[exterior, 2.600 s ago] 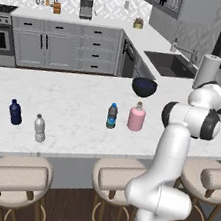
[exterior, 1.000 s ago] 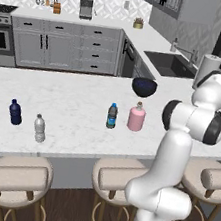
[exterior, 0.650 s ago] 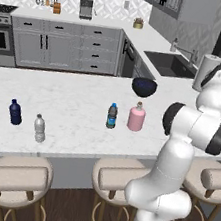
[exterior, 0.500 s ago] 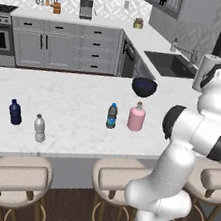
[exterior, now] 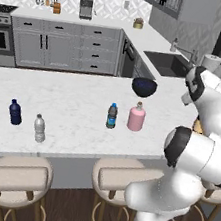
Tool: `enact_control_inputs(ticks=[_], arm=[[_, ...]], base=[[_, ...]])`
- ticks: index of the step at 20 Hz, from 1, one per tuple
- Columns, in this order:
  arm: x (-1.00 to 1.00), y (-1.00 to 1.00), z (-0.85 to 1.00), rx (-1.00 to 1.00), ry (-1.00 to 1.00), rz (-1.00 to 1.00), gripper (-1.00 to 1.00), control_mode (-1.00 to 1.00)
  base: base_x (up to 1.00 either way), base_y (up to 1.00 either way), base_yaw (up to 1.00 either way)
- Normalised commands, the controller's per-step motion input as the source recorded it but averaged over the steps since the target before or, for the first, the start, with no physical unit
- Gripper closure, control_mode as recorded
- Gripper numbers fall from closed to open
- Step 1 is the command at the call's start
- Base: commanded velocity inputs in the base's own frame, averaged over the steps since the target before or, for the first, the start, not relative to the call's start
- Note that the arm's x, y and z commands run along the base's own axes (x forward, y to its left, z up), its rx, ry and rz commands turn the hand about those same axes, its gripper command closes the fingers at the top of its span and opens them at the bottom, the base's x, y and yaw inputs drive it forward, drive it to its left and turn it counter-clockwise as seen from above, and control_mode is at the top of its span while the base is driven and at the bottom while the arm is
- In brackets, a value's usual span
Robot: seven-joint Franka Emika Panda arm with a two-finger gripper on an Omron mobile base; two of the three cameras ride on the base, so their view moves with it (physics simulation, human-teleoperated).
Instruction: Move the plastic bottles in the middle to the plastics group, and the glass bottles in the middle to the glass group.
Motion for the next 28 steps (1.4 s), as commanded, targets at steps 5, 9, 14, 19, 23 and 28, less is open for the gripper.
enact_control_inputs(ticks=[5, 9, 14, 19, 23, 28], arm=[[-0.18, 1.00, 0.41, -0.11, 0.16, 0.08, -1.00, -1.00], [-0.14, 1.00, 0.28, -0.08, 0.15, 0.11, -1.00, -1.00], [-0.04, 1.00, 0.01, -0.05, 0.07, 0.10, -1.00, -1.00], [0.21, 1.00, 0.00, 0.00, 0.00, 0.03, -1.00, -1.00], [0.71, 0.93, -0.16, 0.05, 0.00, -0.10, -1.00, -1.00], [0.77, 0.72, -0.06, 0.01, 0.09, -0.22, -1.00, -1.00]], base=[[0.00, 0.00, 0.00], [0.00, 0.00, 0.00], [0.00, 0.00, 0.00], [0.00, 0.00, 0.00], [0.00, 0.00, 0.00], [0.00, 0.00, 0.00]])
